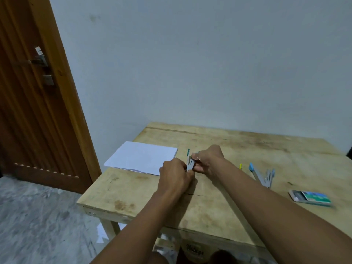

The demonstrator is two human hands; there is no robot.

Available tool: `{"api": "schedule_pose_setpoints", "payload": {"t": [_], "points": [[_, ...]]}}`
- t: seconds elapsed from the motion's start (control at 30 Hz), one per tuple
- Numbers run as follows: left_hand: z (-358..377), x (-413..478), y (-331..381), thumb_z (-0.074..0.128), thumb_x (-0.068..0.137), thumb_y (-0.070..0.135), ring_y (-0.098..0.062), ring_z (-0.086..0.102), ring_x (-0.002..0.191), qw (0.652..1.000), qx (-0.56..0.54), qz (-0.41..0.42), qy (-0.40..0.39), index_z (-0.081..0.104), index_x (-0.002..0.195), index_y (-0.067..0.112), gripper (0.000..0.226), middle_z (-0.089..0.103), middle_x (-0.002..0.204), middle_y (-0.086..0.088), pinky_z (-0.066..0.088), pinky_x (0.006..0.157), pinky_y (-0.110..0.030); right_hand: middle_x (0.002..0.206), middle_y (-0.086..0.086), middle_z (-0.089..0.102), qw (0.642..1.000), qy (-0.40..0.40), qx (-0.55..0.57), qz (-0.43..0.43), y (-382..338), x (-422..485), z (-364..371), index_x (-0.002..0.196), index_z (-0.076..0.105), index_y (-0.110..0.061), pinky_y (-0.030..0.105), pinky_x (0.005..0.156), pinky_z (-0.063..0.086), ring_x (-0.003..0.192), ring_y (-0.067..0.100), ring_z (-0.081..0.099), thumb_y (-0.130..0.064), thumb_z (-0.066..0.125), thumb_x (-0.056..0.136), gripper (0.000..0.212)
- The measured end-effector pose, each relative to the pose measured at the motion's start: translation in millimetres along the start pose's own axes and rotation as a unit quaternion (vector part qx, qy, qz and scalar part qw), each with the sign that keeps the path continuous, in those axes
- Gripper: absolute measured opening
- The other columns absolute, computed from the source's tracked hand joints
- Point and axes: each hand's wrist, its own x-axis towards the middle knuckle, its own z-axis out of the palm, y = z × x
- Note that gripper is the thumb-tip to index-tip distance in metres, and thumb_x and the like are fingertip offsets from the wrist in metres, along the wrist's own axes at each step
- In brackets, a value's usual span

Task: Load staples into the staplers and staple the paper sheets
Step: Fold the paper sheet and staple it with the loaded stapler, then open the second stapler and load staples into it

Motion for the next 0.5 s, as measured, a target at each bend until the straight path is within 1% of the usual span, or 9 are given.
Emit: {"api": "schedule_pose_setpoints", "payload": {"t": [0.1,0.2,0.27,0.3,0.37,0.43,0.47,0.5], "points": [[1.5,2.7,-0.8,0.060,0.082,0.030,-0.025,0.052,0.059,1.000,0.012,0.003,-0.002,0.066,0.067,0.005,0.030,0.059,0.058,-0.008,0.027,0.048,-0.029,0.082,0.023,0.071,1.000,0.007,-0.012,-0.003,1.9,3.1,0.2,0.075,0.062,0.008,0.044,0.061,0.062,0.062,0.029,0.071,0.004,0.076,0.074,0.015],[1.8,4.4,-2.2,0.060,0.085,0.030,-0.020,0.043,0.054,1.000,0.015,0.005,-0.007,0.056,0.058,0.008,0.035,0.045,0.049,-0.001,0.022,0.045,-0.027,0.077,0.021,0.071,0.999,0.021,-0.023,-0.011,3.6,4.3,-0.9,0.070,0.063,0.008,0.041,0.060,0.062,0.060,0.028,0.072,0.000,0.083,0.069,0.021],[0.9,4.9,-2.7,0.060,0.086,0.030,-0.021,0.043,0.055,1.000,0.017,0.003,-0.013,0.052,0.055,0.011,0.037,0.043,0.048,0.000,0.022,0.045,-0.026,0.077,0.020,0.070,0.999,0.022,-0.023,-0.012,4.6,4.0,-1.7,0.067,0.061,0.006,0.040,0.061,0.062,0.061,0.028,0.072,-0.002,0.084,0.069,0.025],[0.2,4.9,-2.4,0.060,0.086,0.031,-0.022,0.046,0.057,1.000,0.019,0.001,-0.016,0.054,0.056,0.010,0.037,0.046,0.050,0.000,0.023,0.046,-0.027,0.076,0.020,0.070,0.999,0.020,-0.025,-0.015,4.7,3.4,-2.1,0.068,0.061,0.006,0.039,0.060,0.062,0.061,0.027,0.072,-0.004,0.084,0.070,0.025],[-1.8,2.9,-0.1,0.062,0.087,0.034,-0.025,0.056,0.067,0.999,0.025,0.003,-0.022,0.065,0.066,0.007,0.035,0.056,0.058,-0.004,0.030,0.052,-0.029,0.073,0.018,0.069,0.999,0.016,-0.045,-0.019,5.3,1.9,-4.3,0.070,0.062,0.006,0.036,0.056,0.061,0.053,0.024,0.069,-0.007,0.082,0.073,0.024],[-4.7,-0.2,2.9,0.062,0.087,0.039,-0.027,0.063,0.083,0.999,0.032,0.014,-0.004,0.073,0.085,0.006,0.034,0.068,0.076,-0.008,0.041,0.062,-0.030,0.068,0.018,0.067,0.997,0.017,-0.072,-0.035,3.6,1.4,-8.0,0.072,0.063,0.005,0.032,0.049,0.056,0.042,0.024,0.060,-0.008,0.078,0.077,0.021],[-6.4,-2.1,5.0,0.062,0.088,0.038,-0.028,0.064,0.092,0.999,0.031,0.020,0.018,0.073,0.097,0.007,0.035,0.072,0.088,-0.010,0.045,0.071,-0.032,0.067,0.019,0.066,0.994,0.027,-0.091,-0.046,1.2,1.6,-10.8,0.072,0.063,0.005,0.034,0.050,0.056,0.040,0.025,0.058,-0.007,0.077,0.078,0.019],[-8.3,-3.8,7.5,0.061,0.089,0.037,-0.028,0.064,0.098,0.998,0.024,0.027,0.043,0.071,0.107,0.008,0.036,0.072,0.098,-0.011,0.046,0.078,-0.033,0.067,0.020,0.067,0.990,0.042,-0.119,-0.061,-2.6,1.3,-14.5,0.073,0.064,0.005,0.037,0.051,0.058,0.041,0.027,0.059,-0.006,0.074,0.079,0.017]]}}
